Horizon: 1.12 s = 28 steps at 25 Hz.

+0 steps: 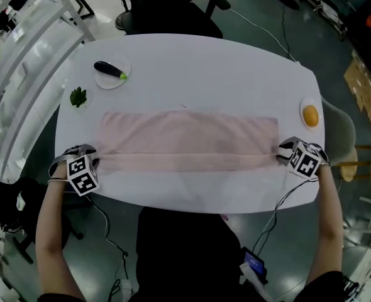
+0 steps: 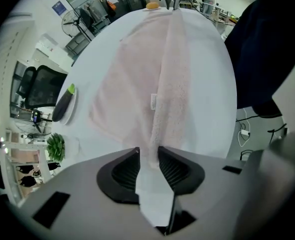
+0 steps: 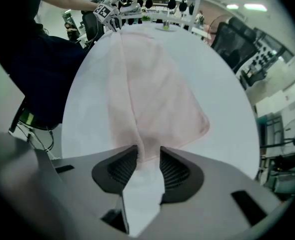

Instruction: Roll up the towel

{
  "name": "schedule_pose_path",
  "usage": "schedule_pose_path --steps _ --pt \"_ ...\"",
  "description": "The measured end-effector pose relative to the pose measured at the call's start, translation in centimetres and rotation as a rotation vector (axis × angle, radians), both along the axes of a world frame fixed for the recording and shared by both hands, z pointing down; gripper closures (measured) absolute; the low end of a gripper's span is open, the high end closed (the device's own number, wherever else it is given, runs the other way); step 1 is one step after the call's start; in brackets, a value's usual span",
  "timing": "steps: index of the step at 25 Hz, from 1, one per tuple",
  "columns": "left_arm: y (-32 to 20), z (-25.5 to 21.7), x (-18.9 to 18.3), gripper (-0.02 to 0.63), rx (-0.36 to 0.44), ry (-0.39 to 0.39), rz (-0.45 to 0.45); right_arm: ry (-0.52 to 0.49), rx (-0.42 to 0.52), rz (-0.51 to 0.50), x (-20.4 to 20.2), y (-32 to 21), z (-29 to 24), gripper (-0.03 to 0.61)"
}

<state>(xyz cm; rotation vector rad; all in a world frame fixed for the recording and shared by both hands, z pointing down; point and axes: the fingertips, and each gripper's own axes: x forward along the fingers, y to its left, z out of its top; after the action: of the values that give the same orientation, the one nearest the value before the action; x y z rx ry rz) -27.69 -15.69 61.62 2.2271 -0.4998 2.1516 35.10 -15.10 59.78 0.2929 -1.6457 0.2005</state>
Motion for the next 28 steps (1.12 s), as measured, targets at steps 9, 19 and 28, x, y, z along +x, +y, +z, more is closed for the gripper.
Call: schedule_pose_path --steps 9,19,28 --pt "0.6 -3.1 -0.8 0.374 0.139 0.055 -0.101 0.000 0.166 -0.013 0.9 1.7 -2.9 0.376" --pt "2.7 -6.3 -1.5 0.371 0.297 0.091 -0.139 -0.017 0.315 -0.010 1.7 4.2 -5.0 0.373" --pt "7.2 -1.4 3.1 0.374 0.170 0.116 -0.002 0.004 0.306 -0.120 -1.8 7.1 -0.6 0.374"
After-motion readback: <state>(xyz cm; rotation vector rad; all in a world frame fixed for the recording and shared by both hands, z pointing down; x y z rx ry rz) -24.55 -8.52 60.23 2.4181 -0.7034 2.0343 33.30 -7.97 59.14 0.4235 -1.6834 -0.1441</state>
